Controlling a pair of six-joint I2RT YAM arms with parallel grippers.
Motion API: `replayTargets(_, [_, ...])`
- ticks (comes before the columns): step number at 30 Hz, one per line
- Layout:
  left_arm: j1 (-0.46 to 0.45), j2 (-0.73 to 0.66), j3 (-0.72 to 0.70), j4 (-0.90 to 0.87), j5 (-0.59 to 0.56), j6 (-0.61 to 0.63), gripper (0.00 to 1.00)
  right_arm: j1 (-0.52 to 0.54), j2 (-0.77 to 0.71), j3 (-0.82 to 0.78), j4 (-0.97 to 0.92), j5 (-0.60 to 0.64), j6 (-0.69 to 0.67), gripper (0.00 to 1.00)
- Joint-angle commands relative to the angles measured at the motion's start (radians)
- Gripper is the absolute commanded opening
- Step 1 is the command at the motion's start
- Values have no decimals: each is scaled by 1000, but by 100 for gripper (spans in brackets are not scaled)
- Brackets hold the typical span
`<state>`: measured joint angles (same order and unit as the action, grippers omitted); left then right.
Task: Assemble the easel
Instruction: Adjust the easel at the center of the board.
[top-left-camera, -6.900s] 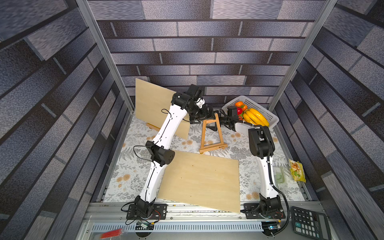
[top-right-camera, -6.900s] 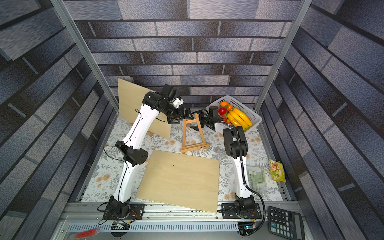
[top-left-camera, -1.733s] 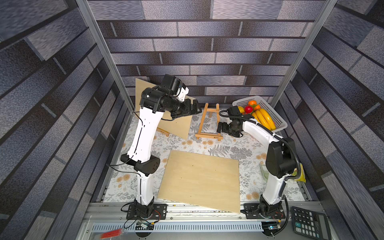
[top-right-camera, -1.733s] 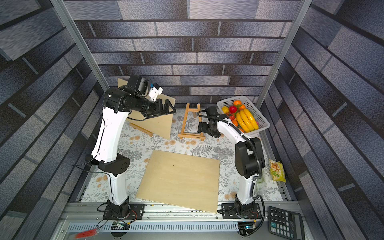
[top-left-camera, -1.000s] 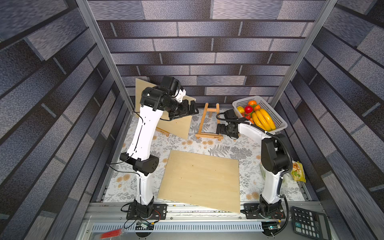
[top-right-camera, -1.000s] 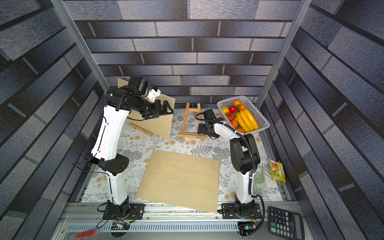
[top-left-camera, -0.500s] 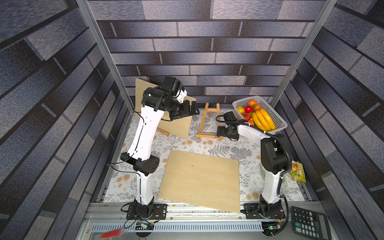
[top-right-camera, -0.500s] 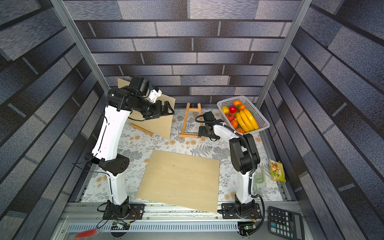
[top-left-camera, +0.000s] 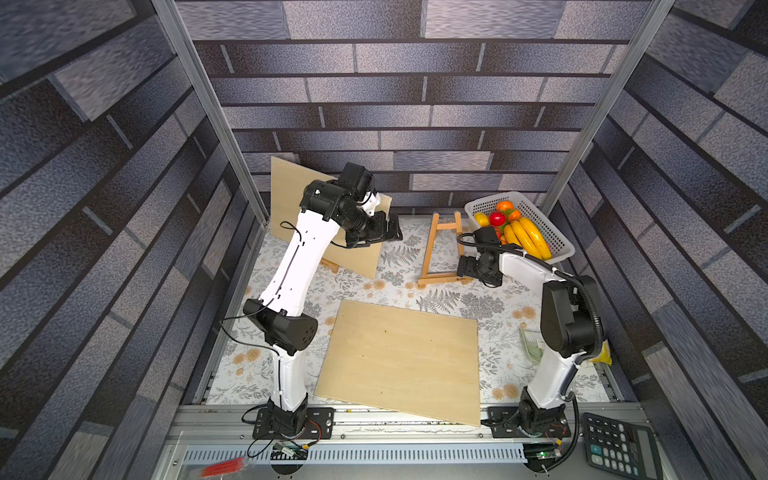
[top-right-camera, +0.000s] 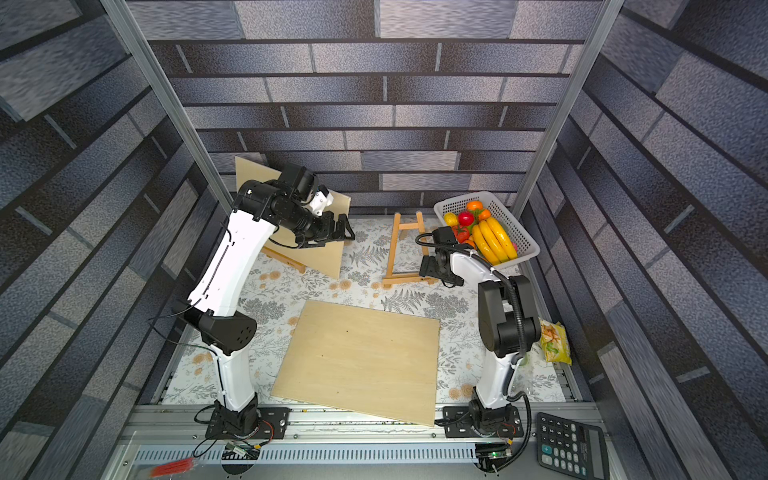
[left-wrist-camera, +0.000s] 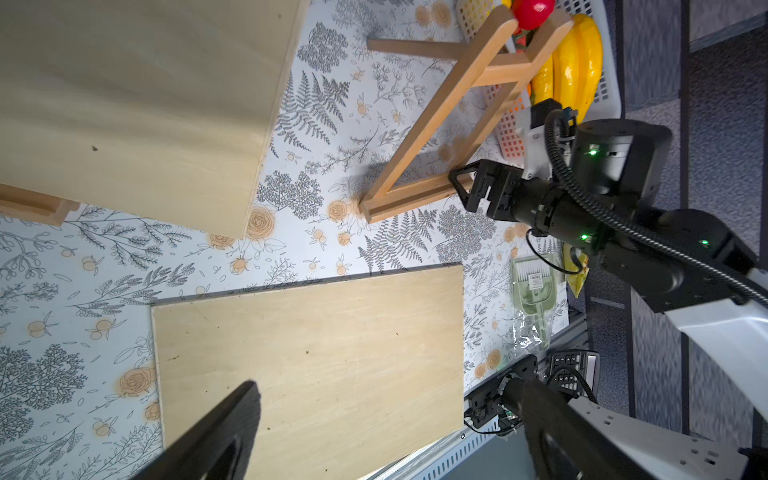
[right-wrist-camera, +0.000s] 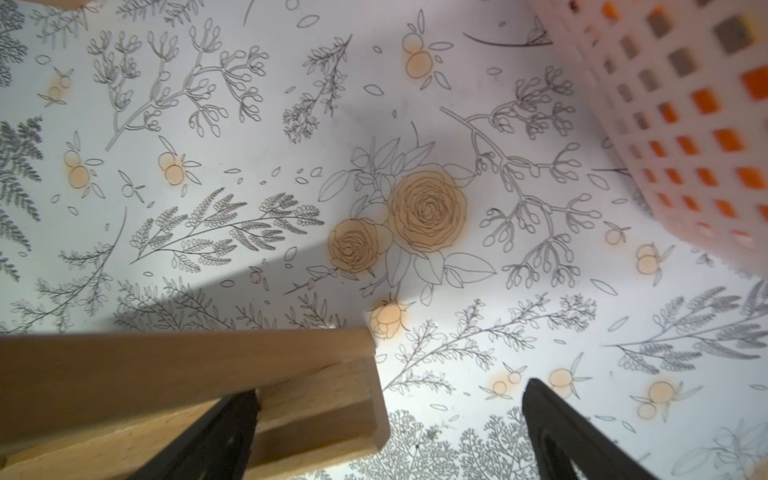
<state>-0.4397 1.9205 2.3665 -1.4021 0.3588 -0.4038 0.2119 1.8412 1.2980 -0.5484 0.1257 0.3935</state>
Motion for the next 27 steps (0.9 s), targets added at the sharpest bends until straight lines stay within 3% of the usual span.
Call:
replayTargets(1, [9, -127, -166, 162, 22, -45, 100, -13, -23, -39, -72, -6, -32, 100])
replayTargets(7, [44, -277, -449, 337, 43, -78, 100, -13, -179, -67, 77, -148, -45, 100])
replayTargets(11, [42, -321, -525, 347, 19, -55, 100, -12, -253, -17, 86, -198, -57, 100])
replayTargets(14, [40, -360, -591, 347, -22, -36, 100, -13, -299, 30, -14, -213, -56, 100])
replayTargets(18, [96, -425, -738, 288, -68, -78, 100, -15, -356, 34, -274, -321, 21, 100])
replayTargets(27, [227, -622, -1195, 253, -104, -156, 100, -13, -672, -360, -618, -511, 186, 100])
